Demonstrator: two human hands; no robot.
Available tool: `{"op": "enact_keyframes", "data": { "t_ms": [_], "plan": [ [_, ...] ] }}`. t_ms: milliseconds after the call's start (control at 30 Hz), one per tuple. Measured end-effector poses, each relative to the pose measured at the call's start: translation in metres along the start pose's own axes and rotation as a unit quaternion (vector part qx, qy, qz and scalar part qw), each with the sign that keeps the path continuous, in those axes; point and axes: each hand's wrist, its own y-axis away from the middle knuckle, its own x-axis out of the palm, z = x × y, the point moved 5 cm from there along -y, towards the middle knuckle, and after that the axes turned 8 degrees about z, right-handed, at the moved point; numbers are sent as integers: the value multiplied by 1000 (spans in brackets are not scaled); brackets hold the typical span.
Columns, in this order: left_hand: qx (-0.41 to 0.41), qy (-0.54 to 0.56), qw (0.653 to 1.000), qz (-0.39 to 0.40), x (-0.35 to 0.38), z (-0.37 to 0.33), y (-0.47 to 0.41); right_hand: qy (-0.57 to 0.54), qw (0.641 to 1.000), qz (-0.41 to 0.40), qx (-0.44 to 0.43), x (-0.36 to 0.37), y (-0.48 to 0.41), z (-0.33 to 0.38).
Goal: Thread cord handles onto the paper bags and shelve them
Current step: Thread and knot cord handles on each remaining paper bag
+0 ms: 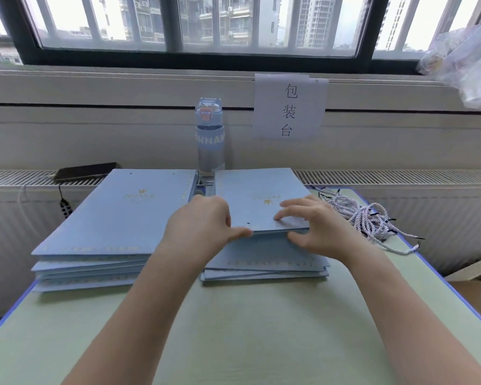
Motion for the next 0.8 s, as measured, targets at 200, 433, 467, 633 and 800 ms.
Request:
{"op": "enact_keyframes", "data": {
  "t_ms": [200,433,467,633,800],
  "plan": [
    [117,100,987,44,29,1,-24,-55,998,12,35,-1,2,-3],
    [82,113,978,156,62,16,-34,-86,985,91,121,16,3,-20],
    [86,114,977,158,63,17,-35,-84,985,89,119,17,3,-20],
    [104,150,973,144,61,25,-37,-138,977,98,127,13,4,-20],
    [116,174,973,93,61,28,-41,-69,970,-42,230,-16,16,-57]
  ]
}}
